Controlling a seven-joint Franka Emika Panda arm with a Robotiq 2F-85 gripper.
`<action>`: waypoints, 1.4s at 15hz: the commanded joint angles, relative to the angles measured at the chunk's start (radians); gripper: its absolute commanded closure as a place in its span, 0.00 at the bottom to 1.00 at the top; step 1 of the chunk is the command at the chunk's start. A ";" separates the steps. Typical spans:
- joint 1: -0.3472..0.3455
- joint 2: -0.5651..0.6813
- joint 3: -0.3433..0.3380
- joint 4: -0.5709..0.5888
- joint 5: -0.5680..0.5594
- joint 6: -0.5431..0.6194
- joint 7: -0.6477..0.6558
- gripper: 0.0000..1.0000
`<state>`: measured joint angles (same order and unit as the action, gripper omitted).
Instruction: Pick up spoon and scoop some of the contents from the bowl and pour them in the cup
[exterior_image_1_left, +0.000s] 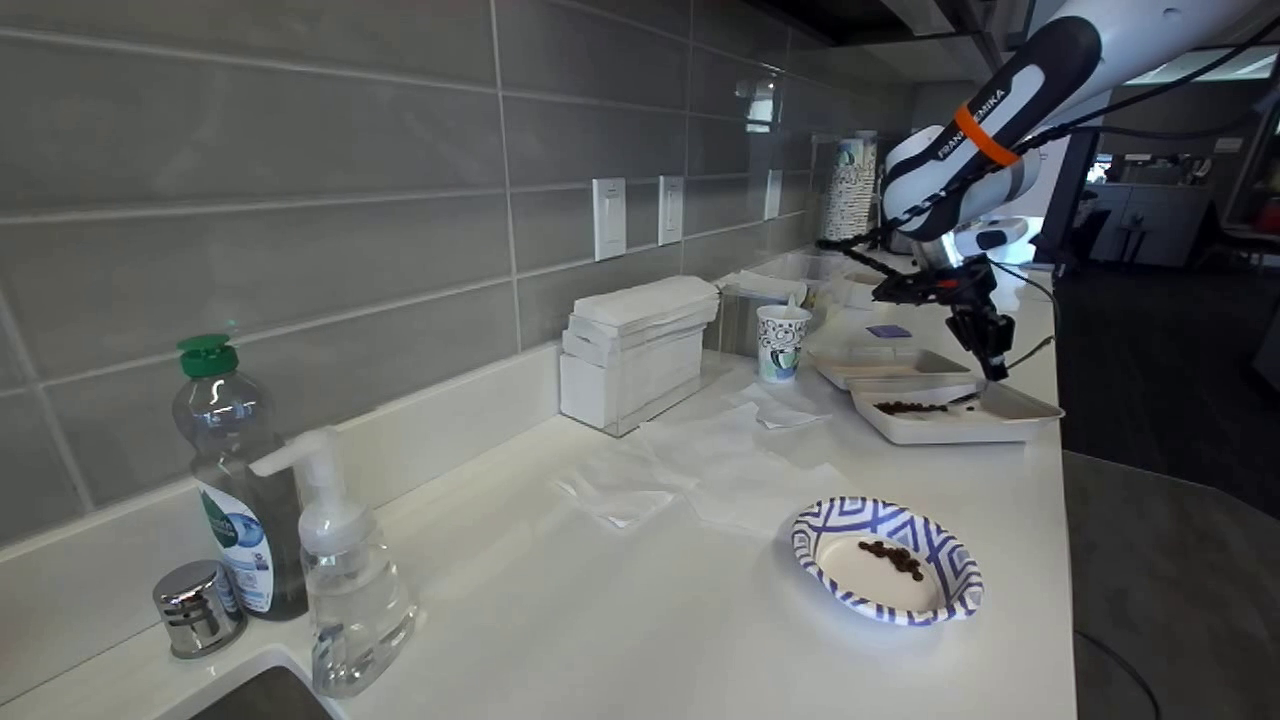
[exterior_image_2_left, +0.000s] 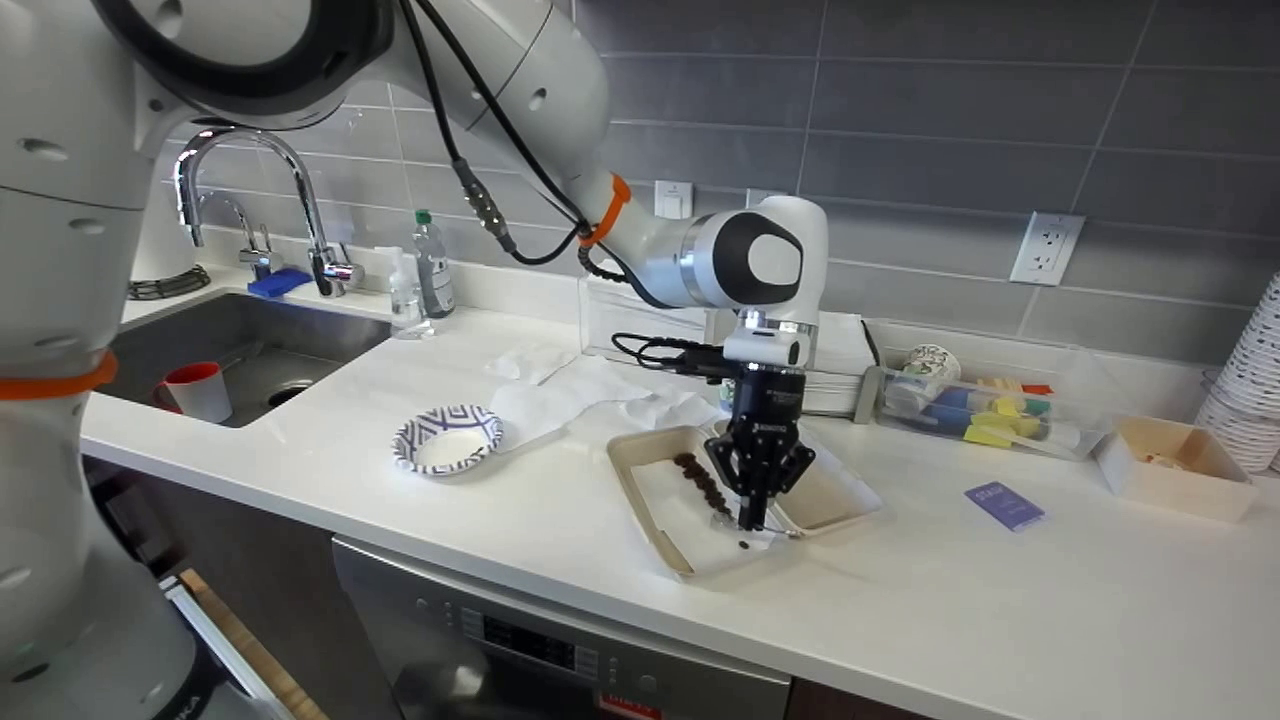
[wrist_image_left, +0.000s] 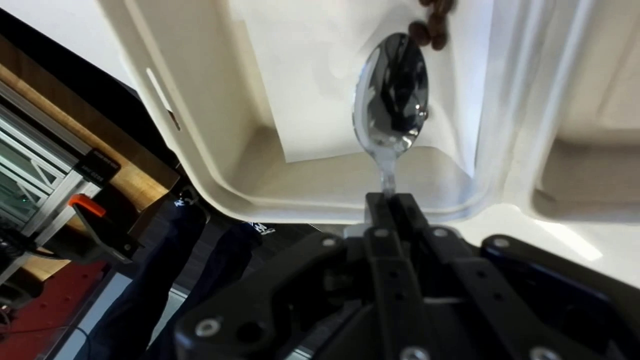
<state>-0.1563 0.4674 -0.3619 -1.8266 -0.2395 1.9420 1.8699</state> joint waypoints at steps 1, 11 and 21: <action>0.009 0.024 0.009 0.032 -0.019 -0.025 0.055 0.98; 0.021 0.058 0.029 0.069 -0.013 -0.035 0.083 0.98; 0.027 0.048 0.045 0.061 -0.006 -0.017 0.079 0.98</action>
<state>-0.1311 0.5108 -0.3252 -1.7759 -0.2398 1.9332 1.9258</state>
